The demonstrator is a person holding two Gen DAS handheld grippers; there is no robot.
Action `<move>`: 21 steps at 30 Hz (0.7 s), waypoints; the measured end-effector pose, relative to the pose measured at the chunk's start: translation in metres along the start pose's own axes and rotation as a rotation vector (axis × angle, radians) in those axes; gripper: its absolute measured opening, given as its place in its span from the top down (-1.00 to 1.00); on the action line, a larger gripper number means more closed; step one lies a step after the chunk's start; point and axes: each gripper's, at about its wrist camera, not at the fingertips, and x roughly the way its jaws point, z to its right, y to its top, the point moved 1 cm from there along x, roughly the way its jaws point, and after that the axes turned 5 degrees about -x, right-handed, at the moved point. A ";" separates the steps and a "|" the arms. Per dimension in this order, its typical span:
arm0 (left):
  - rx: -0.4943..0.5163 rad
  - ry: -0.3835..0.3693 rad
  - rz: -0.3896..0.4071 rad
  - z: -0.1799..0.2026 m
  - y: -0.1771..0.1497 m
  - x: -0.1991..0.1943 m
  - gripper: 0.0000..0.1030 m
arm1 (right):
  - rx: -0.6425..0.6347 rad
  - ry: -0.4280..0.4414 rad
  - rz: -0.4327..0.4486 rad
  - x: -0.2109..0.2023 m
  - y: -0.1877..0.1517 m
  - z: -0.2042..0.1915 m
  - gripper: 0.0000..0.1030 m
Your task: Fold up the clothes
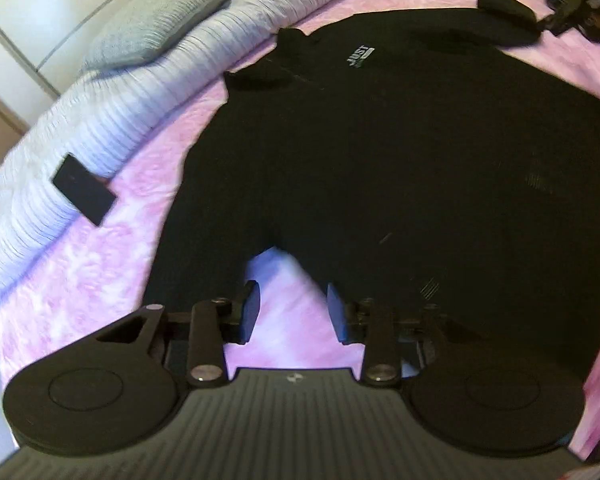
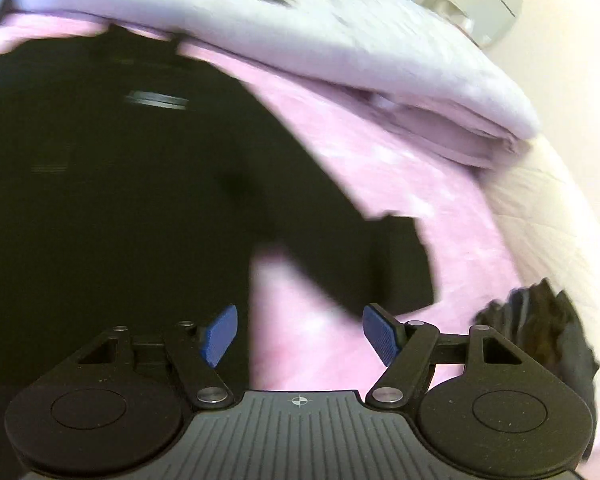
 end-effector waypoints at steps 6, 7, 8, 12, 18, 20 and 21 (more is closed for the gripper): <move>0.034 -0.092 -0.083 0.105 0.075 0.020 0.34 | -0.151 -0.028 -0.034 0.134 0.021 0.059 -0.38; 0.042 -0.100 -0.089 0.112 0.084 0.024 0.34 | -0.198 -0.023 -0.052 0.154 0.022 0.059 -0.37; 0.046 -0.105 -0.094 0.116 0.094 0.026 0.34 | -0.207 -0.014 -0.055 0.168 0.021 0.062 -0.37; 0.070 -0.118 -0.102 0.131 0.129 0.034 0.34 | -0.089 -0.017 -0.018 0.170 0.014 0.092 0.55; 0.094 -0.143 -0.078 0.135 0.176 0.048 0.34 | 0.374 -0.147 -0.045 0.079 -0.068 0.171 0.53; 0.108 -0.166 -0.069 0.138 0.191 0.052 0.34 | 0.446 -0.168 -0.096 0.058 -0.098 0.178 0.27; 0.123 -0.176 -0.062 0.143 0.196 0.053 0.34 | 0.476 -0.179 -0.120 0.048 -0.112 0.181 0.14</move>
